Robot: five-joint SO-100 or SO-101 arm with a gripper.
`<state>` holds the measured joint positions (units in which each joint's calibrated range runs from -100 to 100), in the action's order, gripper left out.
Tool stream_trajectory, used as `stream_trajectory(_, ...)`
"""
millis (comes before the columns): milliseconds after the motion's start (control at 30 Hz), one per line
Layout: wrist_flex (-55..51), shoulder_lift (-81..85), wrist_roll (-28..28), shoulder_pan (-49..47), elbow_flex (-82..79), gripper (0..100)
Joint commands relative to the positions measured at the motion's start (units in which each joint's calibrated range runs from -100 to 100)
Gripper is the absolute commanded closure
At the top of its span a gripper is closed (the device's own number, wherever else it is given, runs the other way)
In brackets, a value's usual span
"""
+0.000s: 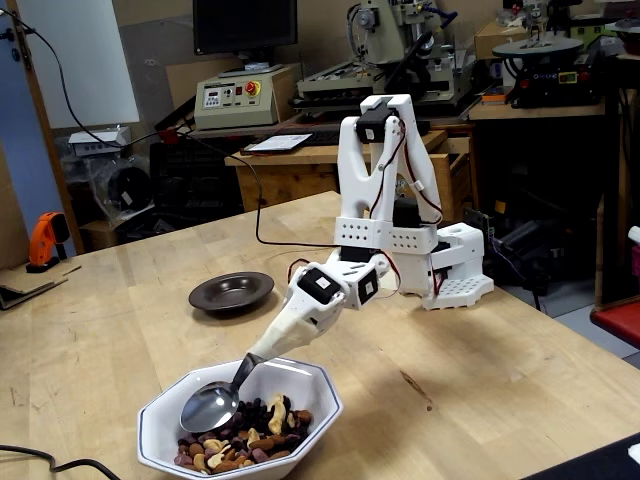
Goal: Use spoon to transfer food from the white bowl to brown plate
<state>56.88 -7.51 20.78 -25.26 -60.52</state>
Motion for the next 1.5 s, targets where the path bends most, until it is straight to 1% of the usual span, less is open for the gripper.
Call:
stream_trajectory(0,0.11,0.45,0.2,0.66,2.03,96)
stream_trajectory(433,0.74,-0.15,0.15,0.74,-3.28,96)
stream_trajectory(667,0.9,-10.59,0.15,0.66,-2.66,96)
stream_trajectory(767,3.19,-14.69,0.15,-0.08,-2.66,96)
stream_trajectory(867,6.2,-15.38,-0.2,-0.23,-2.66,96)
stream_trajectory(1133,7.94,-15.29,-0.34,-0.23,-2.58,96)
stream_trajectory(1233,7.94,-15.21,-1.51,-0.23,-2.58,96)
stream_trajectory(1467,8.25,-15.21,-6.5,-0.23,-2.58,96)
